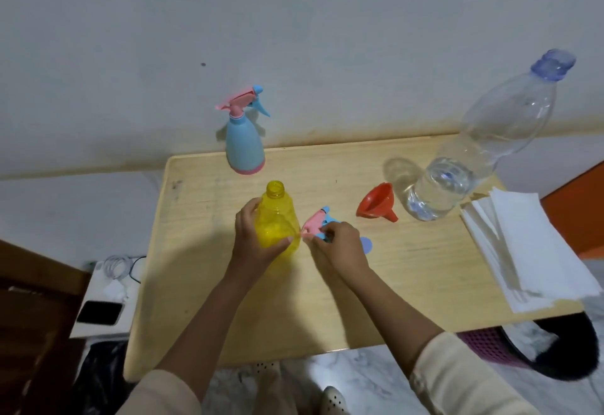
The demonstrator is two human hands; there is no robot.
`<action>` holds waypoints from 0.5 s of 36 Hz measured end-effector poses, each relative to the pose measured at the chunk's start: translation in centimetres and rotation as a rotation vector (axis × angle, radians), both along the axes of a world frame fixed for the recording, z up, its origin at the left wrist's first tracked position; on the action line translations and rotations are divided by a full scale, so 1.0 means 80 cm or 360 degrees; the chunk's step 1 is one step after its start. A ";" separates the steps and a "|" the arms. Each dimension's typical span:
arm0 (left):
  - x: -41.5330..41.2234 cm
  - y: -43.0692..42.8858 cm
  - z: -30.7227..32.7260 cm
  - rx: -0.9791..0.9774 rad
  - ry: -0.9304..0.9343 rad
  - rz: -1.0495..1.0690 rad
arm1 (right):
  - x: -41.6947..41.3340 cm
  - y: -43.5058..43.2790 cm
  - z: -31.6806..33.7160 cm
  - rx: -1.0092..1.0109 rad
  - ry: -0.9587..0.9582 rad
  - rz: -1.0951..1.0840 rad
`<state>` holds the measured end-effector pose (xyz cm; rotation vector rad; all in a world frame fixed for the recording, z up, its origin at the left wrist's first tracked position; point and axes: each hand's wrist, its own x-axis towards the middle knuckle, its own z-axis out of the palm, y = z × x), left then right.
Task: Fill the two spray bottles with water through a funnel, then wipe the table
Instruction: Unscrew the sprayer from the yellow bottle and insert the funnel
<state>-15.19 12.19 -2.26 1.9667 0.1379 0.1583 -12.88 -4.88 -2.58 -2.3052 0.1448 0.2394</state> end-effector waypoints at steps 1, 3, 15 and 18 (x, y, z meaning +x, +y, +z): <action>0.000 0.000 -0.001 0.0021 0.0001 0.0015 | 0.003 -0.004 0.003 -0.0009 -0.0057 -0.0004; 0.000 0.001 -0.004 0.0035 -0.0005 0.0013 | 0.009 -0.019 0.014 -0.0047 -0.0283 -0.0080; -0.015 0.006 -0.020 -0.0002 -0.0066 -0.0080 | 0.070 -0.108 0.024 -0.0274 -0.0054 -0.0251; -0.016 0.002 -0.017 -0.0043 -0.0054 -0.0059 | 0.073 -0.106 0.017 -0.0229 -0.0050 -0.0236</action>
